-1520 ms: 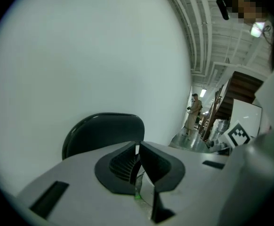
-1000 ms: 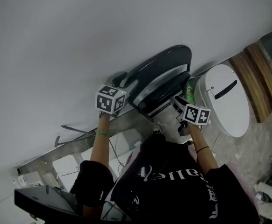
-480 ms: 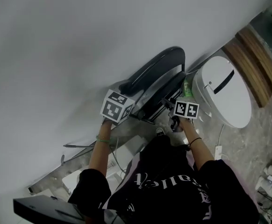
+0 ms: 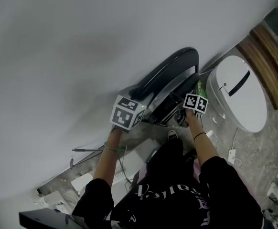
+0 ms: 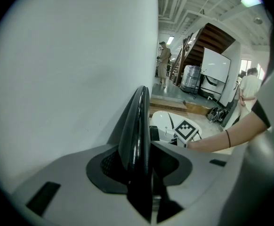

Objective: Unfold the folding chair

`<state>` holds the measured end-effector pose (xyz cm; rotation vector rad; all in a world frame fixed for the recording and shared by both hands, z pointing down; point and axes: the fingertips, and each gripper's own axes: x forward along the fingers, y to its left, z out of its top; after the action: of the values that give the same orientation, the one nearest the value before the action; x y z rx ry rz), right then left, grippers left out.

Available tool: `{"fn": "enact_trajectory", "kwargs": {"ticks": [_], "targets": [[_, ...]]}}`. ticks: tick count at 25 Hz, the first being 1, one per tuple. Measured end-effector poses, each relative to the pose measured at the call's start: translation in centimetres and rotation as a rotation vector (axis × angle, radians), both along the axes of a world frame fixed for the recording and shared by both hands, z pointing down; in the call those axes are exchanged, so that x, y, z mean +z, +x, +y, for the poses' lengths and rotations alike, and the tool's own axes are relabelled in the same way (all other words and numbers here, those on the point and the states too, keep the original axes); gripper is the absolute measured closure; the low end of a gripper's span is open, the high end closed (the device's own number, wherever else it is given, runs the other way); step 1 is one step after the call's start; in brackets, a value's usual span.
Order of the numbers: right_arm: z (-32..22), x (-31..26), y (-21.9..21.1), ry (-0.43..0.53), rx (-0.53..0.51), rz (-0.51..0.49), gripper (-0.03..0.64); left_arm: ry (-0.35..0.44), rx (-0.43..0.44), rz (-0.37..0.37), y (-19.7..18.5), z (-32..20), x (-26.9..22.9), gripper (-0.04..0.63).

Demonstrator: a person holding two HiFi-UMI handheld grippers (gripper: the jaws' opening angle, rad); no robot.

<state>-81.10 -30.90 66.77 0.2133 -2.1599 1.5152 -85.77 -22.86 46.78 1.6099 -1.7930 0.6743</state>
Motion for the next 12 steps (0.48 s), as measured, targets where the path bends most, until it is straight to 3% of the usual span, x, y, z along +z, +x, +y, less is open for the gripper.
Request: {"fn": "enact_trajectory", "kwargs": {"ticks": [5, 9, 12], "targets": [[-0.2, 1.3, 0.0, -0.031, 0.018, 0.019, 0.442, -0.127, 0.051, -0.042, 0.5, 0.3, 2.1, 0.458], [0.1, 0.3, 0.6, -0.106, 0.065, -0.052, 0.517, -0.135, 0.055, -0.005, 0.5, 0.6, 2.0, 0.480], [0.0, 0.1, 2.1, -0.180, 0.097, -0.073, 0.535, -0.138, 0.072, 0.042, 1.8, 0.5, 1.8, 0.503]]}}
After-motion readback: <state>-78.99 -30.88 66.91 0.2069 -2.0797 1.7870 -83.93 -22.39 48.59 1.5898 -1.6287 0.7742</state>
